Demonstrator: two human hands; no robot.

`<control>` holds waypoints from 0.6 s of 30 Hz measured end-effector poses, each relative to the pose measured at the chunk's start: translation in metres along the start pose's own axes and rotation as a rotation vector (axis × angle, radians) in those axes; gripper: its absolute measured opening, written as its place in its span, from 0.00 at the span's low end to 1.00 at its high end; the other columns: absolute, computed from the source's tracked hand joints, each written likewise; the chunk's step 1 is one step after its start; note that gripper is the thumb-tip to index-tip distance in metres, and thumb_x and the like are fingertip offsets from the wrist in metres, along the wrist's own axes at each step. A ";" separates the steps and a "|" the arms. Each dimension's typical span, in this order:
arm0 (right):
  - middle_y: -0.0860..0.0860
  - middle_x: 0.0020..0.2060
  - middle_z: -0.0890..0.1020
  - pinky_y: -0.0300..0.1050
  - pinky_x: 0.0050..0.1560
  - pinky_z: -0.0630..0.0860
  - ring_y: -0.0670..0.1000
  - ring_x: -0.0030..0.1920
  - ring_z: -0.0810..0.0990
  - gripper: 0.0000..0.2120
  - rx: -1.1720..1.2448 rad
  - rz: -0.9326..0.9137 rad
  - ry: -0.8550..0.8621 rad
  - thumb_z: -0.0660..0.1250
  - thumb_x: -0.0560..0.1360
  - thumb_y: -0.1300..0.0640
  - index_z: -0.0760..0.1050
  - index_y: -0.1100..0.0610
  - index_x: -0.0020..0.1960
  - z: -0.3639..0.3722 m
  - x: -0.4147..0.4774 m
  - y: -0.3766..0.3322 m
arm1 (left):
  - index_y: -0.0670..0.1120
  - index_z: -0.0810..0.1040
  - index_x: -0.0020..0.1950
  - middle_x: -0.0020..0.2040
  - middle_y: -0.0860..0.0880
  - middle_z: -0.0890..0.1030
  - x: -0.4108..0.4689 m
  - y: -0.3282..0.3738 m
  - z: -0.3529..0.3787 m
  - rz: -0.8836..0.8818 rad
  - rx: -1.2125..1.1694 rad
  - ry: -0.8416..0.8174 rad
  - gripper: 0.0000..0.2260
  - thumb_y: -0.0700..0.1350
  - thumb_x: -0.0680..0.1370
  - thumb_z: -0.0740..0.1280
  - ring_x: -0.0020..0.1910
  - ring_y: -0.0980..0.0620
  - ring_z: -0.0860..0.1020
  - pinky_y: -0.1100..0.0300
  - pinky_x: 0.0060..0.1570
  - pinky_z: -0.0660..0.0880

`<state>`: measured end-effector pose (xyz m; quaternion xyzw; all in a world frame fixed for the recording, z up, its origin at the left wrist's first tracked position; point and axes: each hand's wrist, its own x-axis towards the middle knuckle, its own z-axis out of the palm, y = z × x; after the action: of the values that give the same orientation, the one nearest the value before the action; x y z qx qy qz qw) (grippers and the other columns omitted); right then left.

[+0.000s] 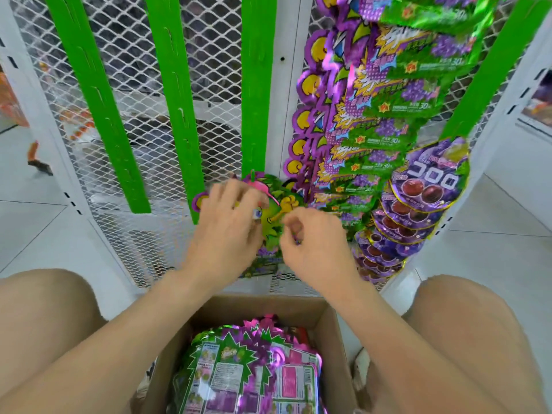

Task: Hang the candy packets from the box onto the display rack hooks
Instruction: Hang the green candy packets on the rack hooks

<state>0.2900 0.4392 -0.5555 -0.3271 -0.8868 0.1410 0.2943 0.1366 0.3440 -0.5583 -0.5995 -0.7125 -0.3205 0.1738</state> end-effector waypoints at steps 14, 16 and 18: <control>0.53 0.32 0.76 0.48 0.42 0.73 0.59 0.41 0.80 0.16 -0.220 0.445 -1.031 0.64 0.79 0.63 0.69 0.59 0.33 0.132 -0.113 0.108 | 0.52 0.79 0.59 0.56 0.49 0.82 -0.057 -0.024 0.082 0.046 0.015 -1.246 0.07 0.46 0.83 0.64 0.55 0.45 0.80 0.47 0.56 0.79; 0.53 0.35 0.76 0.49 0.43 0.74 0.57 0.40 0.78 0.15 -0.101 0.546 -0.982 0.65 0.81 0.59 0.70 0.56 0.35 0.159 -0.140 0.111 | 0.54 0.78 0.56 0.54 0.49 0.82 -0.061 -0.028 0.088 0.042 0.044 -1.266 0.07 0.47 0.83 0.62 0.52 0.44 0.81 0.44 0.55 0.80; 0.56 0.46 0.81 0.50 0.45 0.77 0.58 0.47 0.81 0.07 -0.068 0.580 -0.885 0.68 0.81 0.53 0.76 0.57 0.49 0.184 -0.163 0.098 | 0.54 0.78 0.55 0.51 0.49 0.81 -0.064 -0.029 0.092 0.047 0.061 -1.291 0.07 0.45 0.83 0.61 0.50 0.44 0.81 0.43 0.53 0.81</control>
<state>0.3258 0.3937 -0.8144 -0.4776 -0.8032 0.3126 -0.1701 0.1352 0.3552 -0.6732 -0.6818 -0.6693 0.1288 -0.2658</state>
